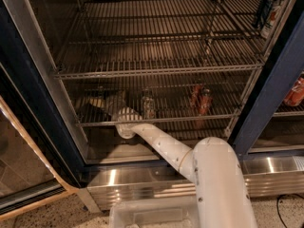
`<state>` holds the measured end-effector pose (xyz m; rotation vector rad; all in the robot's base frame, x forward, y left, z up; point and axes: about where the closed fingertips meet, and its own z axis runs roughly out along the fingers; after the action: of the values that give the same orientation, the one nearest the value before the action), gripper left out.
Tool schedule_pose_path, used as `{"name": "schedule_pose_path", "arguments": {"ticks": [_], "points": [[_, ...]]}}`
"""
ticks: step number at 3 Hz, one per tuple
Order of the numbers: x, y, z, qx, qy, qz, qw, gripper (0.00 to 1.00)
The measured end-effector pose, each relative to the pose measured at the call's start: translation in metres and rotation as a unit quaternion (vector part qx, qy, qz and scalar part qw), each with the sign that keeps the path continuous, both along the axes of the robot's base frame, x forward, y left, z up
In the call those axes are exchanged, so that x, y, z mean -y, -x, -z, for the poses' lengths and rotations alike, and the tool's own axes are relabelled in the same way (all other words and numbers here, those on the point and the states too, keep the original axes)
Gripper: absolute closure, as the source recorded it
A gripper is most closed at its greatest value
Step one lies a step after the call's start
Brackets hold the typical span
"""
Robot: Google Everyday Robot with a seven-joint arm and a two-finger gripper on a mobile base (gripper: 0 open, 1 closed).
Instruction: Pick pepsi can from bottom shelf of fridge
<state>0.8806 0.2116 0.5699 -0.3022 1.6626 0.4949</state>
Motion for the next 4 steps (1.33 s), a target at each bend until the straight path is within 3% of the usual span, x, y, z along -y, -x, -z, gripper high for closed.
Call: {"name": "schedule_pose_path", "arguments": {"ticks": [2,4], "points": [[0.0007,-0.0111,0.0031,-0.007,-0.002,0.013,0.9999,0.44],[-0.0039,-0.0151,0.0086,-0.020,0.001,0.008,0.9998,0.89]]}}
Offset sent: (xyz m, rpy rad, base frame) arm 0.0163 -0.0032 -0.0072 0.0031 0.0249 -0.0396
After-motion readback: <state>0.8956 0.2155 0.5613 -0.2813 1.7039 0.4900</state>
